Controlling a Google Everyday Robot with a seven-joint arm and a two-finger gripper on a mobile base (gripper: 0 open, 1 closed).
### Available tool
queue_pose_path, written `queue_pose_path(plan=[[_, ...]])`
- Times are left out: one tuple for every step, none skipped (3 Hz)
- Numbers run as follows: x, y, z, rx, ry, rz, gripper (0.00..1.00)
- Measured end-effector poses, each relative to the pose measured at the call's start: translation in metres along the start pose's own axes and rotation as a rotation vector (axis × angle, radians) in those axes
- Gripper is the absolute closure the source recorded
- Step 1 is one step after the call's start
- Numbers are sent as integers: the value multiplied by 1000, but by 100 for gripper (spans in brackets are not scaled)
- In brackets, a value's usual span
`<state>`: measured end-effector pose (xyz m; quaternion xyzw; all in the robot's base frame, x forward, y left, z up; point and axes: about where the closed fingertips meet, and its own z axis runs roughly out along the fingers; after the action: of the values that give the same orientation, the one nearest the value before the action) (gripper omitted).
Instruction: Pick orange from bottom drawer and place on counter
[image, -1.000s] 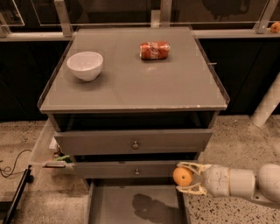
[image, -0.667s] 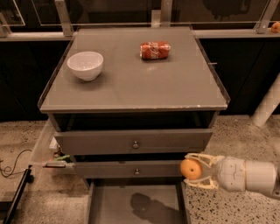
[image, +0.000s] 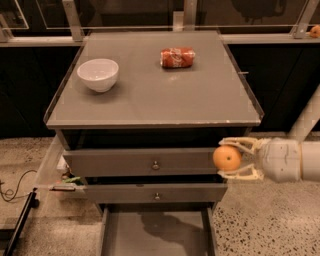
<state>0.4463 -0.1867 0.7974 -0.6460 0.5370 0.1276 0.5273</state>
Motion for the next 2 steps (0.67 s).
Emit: queue_pose_path(plan=[[1, -30, 10, -34, -38, 77, 100], [1, -30, 10, -34, -39, 77, 100]])
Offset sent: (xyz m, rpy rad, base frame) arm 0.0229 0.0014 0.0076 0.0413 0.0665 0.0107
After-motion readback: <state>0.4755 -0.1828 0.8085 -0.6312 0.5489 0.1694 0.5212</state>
